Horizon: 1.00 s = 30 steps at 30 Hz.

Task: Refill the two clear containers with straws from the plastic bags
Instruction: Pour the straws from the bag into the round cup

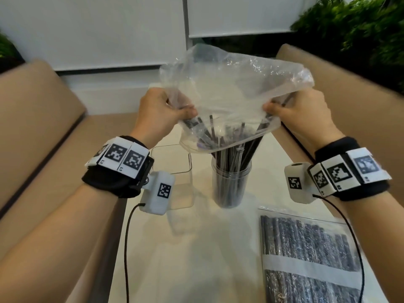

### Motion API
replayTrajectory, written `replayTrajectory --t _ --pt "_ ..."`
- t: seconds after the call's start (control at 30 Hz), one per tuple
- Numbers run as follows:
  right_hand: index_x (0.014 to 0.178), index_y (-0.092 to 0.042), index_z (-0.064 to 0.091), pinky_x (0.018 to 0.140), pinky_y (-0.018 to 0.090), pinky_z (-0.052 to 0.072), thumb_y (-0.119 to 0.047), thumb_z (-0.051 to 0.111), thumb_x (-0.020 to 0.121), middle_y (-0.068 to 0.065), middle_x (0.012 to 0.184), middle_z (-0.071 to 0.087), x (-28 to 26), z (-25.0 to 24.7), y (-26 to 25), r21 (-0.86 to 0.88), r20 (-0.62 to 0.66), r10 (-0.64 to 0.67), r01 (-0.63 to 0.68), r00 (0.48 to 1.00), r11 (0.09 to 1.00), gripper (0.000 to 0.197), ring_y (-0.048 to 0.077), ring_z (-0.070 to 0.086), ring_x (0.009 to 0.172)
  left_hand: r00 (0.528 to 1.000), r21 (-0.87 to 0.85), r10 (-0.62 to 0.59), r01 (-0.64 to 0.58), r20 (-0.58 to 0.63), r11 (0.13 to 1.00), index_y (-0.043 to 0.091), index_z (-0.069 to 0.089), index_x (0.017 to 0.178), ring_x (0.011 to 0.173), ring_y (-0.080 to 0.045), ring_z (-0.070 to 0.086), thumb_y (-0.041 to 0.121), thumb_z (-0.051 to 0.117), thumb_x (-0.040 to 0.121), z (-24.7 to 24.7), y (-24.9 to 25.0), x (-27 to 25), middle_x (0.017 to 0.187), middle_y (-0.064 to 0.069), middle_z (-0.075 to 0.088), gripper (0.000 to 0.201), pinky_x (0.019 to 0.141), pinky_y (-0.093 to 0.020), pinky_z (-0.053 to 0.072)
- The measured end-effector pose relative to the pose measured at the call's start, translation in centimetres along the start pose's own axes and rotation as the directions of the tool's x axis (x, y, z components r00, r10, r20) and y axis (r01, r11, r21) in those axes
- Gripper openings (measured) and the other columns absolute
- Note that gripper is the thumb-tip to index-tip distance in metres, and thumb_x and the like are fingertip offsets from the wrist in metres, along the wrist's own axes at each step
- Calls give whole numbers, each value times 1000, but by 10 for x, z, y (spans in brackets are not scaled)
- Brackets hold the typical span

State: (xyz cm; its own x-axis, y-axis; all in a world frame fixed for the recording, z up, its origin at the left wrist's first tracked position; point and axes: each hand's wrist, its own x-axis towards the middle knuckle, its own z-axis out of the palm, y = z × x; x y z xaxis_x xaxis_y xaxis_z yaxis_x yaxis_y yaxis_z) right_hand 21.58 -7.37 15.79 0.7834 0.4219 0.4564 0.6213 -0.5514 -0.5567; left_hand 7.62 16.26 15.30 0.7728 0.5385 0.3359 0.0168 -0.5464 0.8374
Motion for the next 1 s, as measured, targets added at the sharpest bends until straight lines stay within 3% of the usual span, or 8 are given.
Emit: replayTrajectory --t 0.07,0.2,0.3,0.43,0.6,0.73,0.87,1.0 --pt "103 -14 71 87 46 55 -31 70 86 11 107 72 -1 4 2 -3 88 24 -24 996 1000 24 28 66 98 1000 57 -20 19 7 998 15 72 73 69 -6 66 33 85 73 2 -3 -4 68 9 73 22 68 -35 58" --pt "105 -17 65 48 15 52 -35 71 84 3 95 72 0 -3 6 125 208 25 -52 978 991 28 2 65 66 996 -7 -55 55 76 998 17 74 89 77 -5 71 38 77 80 -4 -3 -7 79 9 76 23 73 -29 60" --pt "112 -20 62 52 17 53 -41 67 87 -4 94 69 0 -16 2 291 170 6 -57 985 955 32 6 64 69 994 -96 -56 65 93 993 16 67 105 95 -20 70 24 77 83 -13 -1 -3 108 -4 69 25 78 -31 61" --pt "106 -5 67 56 21 56 -26 63 92 2 85 70 2 -24 -1 407 96 -20 -21 995 913 25 11 64 64 999 -118 -44 46 24 992 20 65 73 80 -18 68 12 78 82 -16 -1 -1 98 -10 73 18 74 -31 57" --pt "111 -8 54 55 26 59 -10 64 90 19 84 71 8 -30 -4 412 34 -67 47 997 910 23 29 69 67 998 -86 -28 33 52 996 20 72 89 70 -8 66 11 76 84 -14 1 1 75 2 70 11 71 -23 55" --pt "106 -17 51 52 25 57 -11 56 93 13 78 69 11 -31 -13 414 -76 -97 120 992 902 16 17 66 56 1000 -131 -18 19 11 991 8 72 95 60 -2 62 10 77 83 -10 9 -1 69 3 66 13 64 -15 53" --pt "106 -16 49 49 24 56 -6 51 94 6 72 64 15 -31 -16 437 -124 -87 134 988 889 15 8 64 50 999 -174 -32 33 11 984 -5 68 105 75 -9 63 22 75 86 -8 10 0 81 2 67 34 71 -22 55" --pt "104 -16 48 53 25 59 -3 48 96 8 72 67 11 -19 -12 381 -93 -89 118 992 917 15 13 69 54 997 -138 -57 64 54 988 11 69 96 93 -18 66 23 73 87 -8 6 -2 100 -5 71 16 83 -34 55"
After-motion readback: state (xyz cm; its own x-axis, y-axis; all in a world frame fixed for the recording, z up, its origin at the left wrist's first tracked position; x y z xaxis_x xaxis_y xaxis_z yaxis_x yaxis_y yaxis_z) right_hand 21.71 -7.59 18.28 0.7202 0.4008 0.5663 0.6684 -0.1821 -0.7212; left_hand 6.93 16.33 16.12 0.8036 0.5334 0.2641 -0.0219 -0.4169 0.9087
